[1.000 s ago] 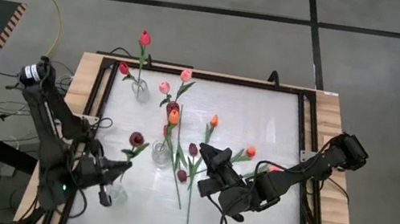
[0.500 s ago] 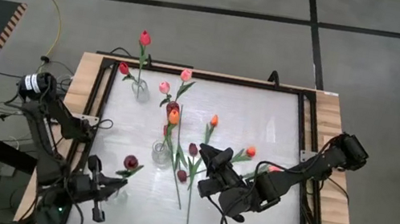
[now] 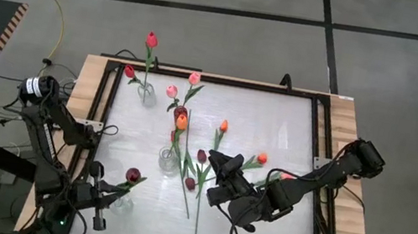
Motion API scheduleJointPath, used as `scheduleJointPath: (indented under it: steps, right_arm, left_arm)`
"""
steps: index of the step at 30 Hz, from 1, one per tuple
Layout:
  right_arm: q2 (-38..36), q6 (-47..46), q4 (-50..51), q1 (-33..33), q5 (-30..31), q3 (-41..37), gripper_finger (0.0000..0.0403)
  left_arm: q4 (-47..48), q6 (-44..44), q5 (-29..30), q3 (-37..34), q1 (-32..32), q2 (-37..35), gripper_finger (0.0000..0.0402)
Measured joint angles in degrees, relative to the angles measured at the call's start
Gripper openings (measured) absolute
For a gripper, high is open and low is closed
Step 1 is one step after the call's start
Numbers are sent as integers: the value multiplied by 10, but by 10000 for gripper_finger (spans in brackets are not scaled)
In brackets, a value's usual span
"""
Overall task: Sort flowers into vase by color
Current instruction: Put the dark red tulip into the bottom transparent vase
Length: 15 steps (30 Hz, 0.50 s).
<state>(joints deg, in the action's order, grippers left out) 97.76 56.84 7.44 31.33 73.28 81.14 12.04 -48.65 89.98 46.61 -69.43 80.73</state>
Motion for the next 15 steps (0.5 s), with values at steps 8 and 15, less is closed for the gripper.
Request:
scheduleJointPath:
  steps: [8,15]
  right_arm:
    - [0,0,0,0,0,0,191]
    - [0,1,0,0,0,0,191]
  left_arm:
    - [29,-33,-58,0,0,0,0]
    - [34,-33,-77,0,0,0,0]
